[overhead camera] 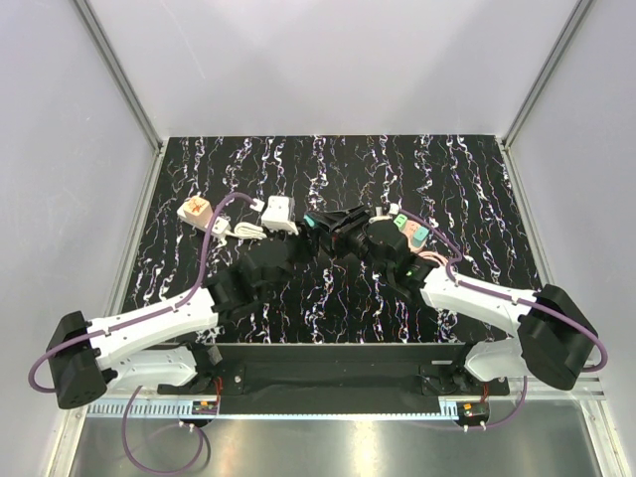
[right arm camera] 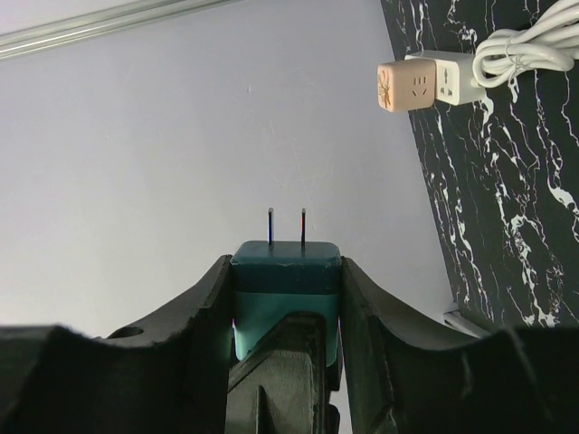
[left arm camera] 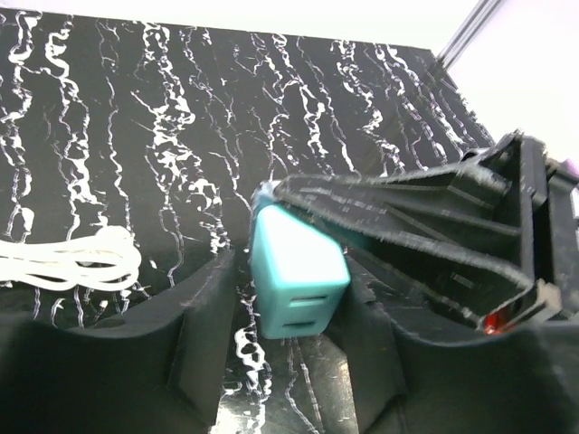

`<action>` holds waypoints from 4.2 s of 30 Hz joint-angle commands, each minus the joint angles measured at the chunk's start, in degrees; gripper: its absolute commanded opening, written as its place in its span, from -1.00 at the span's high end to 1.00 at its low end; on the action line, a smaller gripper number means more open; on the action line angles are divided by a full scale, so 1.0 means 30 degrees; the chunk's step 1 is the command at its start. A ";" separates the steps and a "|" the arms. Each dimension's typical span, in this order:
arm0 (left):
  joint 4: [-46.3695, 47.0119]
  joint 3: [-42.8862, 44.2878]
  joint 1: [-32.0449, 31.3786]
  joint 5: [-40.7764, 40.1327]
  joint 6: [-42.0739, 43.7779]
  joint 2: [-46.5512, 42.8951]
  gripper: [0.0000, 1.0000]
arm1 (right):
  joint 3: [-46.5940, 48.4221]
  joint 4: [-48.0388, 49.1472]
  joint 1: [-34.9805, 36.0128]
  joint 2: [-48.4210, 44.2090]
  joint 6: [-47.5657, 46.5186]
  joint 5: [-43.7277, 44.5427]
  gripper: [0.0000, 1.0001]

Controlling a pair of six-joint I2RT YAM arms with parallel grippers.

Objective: Insert the plug

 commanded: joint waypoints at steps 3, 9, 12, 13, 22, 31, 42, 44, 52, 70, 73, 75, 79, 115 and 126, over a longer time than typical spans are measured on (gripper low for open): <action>0.0778 0.0888 -0.0056 -0.0999 -0.0173 -0.0041 0.48 | 0.0228 0.1066 0.0434 -0.0141 -0.0073 0.0524 1.00; 0.0222 0.1122 -0.0027 -0.0326 -0.0318 -0.0012 1.00 | -0.0153 0.2177 0.0493 -0.0023 -0.1214 0.0611 0.58; -0.0246 0.1035 0.0440 0.0989 -0.0901 -0.0216 1.00 | -0.0211 0.1769 0.0493 -0.0461 -0.2005 0.0904 0.04; -0.0480 0.0947 0.1022 0.2385 -0.1166 -0.0536 1.00 | -0.0270 0.1595 0.0493 -0.0811 -0.2239 0.1108 -0.12; -0.4605 0.1762 0.7199 1.4010 -0.2256 -0.3438 1.00 | -0.4015 -0.0896 0.0435 -0.5724 -0.4613 0.2688 -0.99; -1.1263 0.6336 1.1774 2.5526 -0.1606 -0.2239 1.00 | -0.5397 -0.5172 0.0464 -1.1120 -0.8305 0.5530 -0.99; -1.6680 0.8856 1.4034 1.7383 -0.2220 -0.1360 1.00 | -0.5573 -0.6316 0.0435 -1.3526 -0.9946 0.6295 -1.00; -1.6771 0.8915 1.4239 1.5325 -0.3011 -0.1242 1.00 | -0.5602 -0.6434 0.0464 -1.3820 -1.0122 0.6325 -1.00; -2.0723 1.2223 1.4328 0.6771 -0.7904 0.1709 1.00 | -0.5661 -0.7781 0.0464 -1.5608 -1.0678 0.7085 -0.99; -2.6498 1.8700 1.8722 0.7234 -1.2828 1.3230 1.00 | -0.5134 -0.9013 0.0464 -1.6020 -1.1148 0.7672 -0.99; -2.6264 1.8700 1.9015 0.7643 -1.3122 1.3552 1.00 | -0.5076 -0.9042 0.0464 -1.5786 -1.1119 0.7818 -0.99; -2.6177 1.8642 1.9220 0.7847 -1.3327 1.3844 1.00 | -0.5017 -0.9013 0.0493 -1.5523 -1.1032 0.7819 -0.99; -2.5941 1.8583 1.9630 0.8112 -1.3182 1.4489 1.00 | -0.4871 -0.9013 0.0435 -1.5170 -1.0972 0.7702 -1.00; -2.3627 1.7821 2.0656 0.9577 -1.0867 1.7010 1.00 | -0.4899 -0.8925 0.0464 -1.5022 -1.1002 0.7877 -0.99; -2.3187 1.7646 2.0803 0.9987 -1.0515 1.7830 1.00 | -0.4987 -0.8954 0.0435 -1.5375 -1.1060 0.7907 -0.99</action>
